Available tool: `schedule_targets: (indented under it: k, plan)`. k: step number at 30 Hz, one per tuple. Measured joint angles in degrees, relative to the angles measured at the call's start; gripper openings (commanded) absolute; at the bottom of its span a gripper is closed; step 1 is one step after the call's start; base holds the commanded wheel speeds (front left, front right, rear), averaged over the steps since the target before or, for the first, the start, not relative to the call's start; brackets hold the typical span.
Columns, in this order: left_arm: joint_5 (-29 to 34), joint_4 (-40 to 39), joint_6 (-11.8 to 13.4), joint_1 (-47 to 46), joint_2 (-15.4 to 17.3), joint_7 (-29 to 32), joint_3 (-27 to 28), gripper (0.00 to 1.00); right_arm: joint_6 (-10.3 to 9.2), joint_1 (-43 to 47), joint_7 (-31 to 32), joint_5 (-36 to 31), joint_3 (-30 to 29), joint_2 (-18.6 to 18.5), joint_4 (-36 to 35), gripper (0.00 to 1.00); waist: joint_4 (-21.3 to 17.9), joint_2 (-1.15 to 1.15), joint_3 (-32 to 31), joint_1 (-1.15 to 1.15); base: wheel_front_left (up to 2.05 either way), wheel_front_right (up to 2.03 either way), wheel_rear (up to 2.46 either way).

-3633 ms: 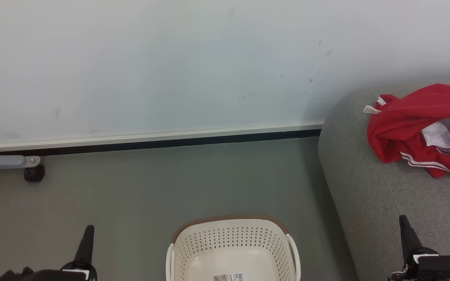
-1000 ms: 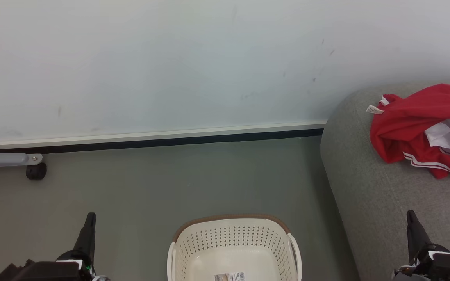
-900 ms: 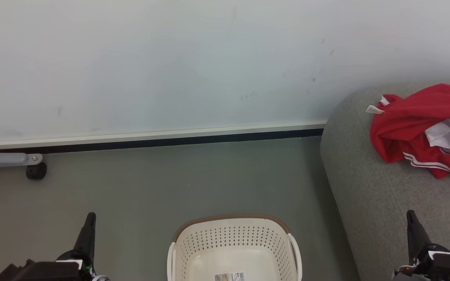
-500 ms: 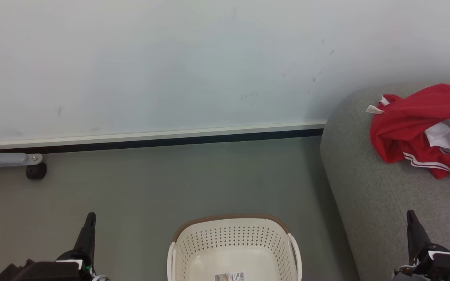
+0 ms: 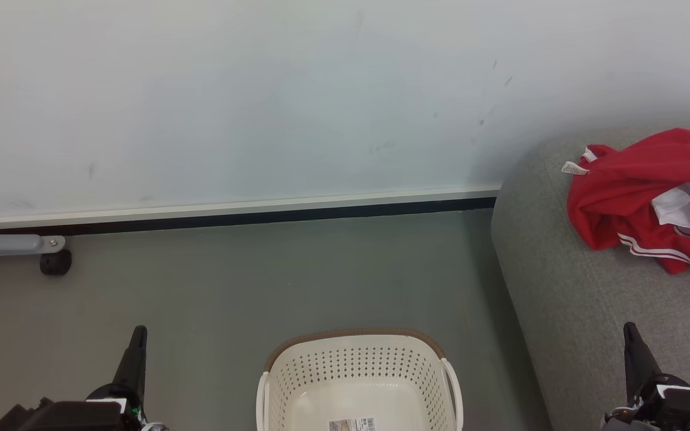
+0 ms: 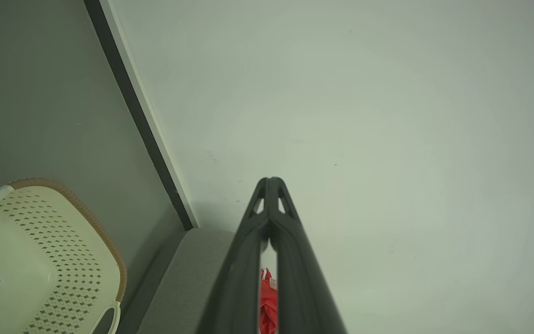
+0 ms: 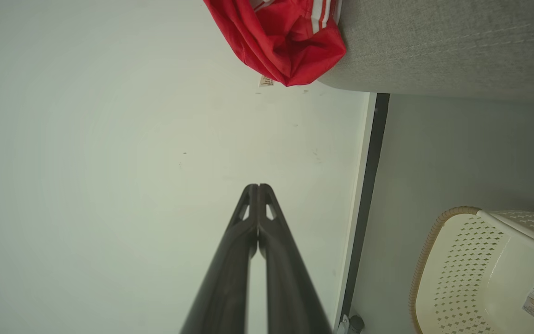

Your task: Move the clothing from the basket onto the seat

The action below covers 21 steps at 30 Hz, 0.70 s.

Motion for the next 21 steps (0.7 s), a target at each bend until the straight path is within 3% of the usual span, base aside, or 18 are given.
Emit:
schedule_targets:
  k: [21]
  plan:
    - [0.00,-0.01,0.00,0.00,-0.01,0.00,0.00,0.00,0.00,0.00,0.00,0.00,0.00,0.00,-0.01,0.00,0.00,0.00,0.01,0.00,0.00,0.00,0.00]
